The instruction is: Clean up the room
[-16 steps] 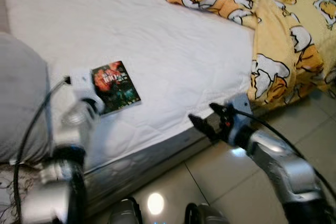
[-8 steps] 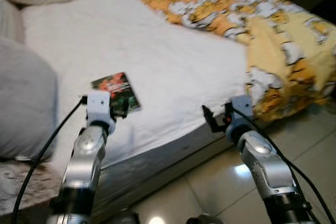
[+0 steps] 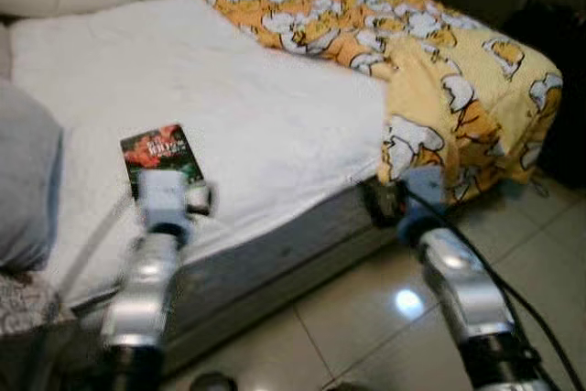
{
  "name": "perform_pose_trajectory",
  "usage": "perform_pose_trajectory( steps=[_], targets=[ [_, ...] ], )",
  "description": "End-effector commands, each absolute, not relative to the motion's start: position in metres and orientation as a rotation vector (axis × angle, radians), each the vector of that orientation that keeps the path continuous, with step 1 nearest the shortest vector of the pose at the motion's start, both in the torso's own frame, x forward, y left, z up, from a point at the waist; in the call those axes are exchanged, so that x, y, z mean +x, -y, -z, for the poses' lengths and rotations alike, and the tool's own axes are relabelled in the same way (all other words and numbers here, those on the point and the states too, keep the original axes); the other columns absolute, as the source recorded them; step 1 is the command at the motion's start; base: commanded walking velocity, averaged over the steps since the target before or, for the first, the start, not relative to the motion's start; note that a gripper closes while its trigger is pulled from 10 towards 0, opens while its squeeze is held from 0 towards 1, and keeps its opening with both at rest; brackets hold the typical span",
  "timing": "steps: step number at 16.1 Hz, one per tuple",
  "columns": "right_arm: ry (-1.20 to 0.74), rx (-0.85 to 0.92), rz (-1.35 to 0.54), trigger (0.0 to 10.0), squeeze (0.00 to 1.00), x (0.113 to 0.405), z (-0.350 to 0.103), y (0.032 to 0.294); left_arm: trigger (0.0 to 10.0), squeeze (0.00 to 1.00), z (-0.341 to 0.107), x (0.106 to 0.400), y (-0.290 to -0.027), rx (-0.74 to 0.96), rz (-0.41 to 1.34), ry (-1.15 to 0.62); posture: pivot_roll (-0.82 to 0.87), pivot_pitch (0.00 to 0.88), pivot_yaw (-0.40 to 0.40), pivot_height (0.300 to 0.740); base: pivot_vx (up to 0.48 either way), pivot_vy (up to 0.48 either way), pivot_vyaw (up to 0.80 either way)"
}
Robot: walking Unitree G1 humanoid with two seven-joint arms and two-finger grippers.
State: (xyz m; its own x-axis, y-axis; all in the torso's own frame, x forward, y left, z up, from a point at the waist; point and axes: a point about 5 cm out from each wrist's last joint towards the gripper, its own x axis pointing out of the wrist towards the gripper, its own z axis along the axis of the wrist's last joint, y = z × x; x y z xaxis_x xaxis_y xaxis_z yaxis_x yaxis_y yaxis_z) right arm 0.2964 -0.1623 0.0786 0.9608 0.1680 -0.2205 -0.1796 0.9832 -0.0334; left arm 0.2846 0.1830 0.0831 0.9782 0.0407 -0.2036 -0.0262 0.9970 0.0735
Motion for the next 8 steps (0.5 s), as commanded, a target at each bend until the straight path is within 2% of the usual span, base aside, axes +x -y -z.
perform_pose_trajectory(
  steps=[1, 4, 8],
  targets=[
    [-0.202, -0.022, -0.179, 10.0, 0.00, 0.2985, -0.0804, 0.1585, 10.0, 1.00, -0.0899, 0.2845, -0.1892, 0.098, -0.056, -0.188, -0.03, 0.000, -0.033, 0.740, 0.000, -0.322, 0.00],
    [-0.208, 0.010, -0.201, 10.0, 0.00, 0.2970, -0.0778, 0.1512, 10.0, 1.00, -0.0911, 0.2836, -0.1941, 0.109, -0.065, -0.186, -0.02, 0.000, -0.026, 0.740, 0.000, -0.324, 0.00],
    [-0.204, 0.010, -0.207, 10.0, 0.00, 0.2970, -0.0770, 0.1502, 10.0, 1.00, -0.0977, 0.2843, -0.1857, 0.086, -0.022, -0.141, -0.03, 0.000, -0.030, 0.740, 0.000, 0.000, 0.00]
  ],
)
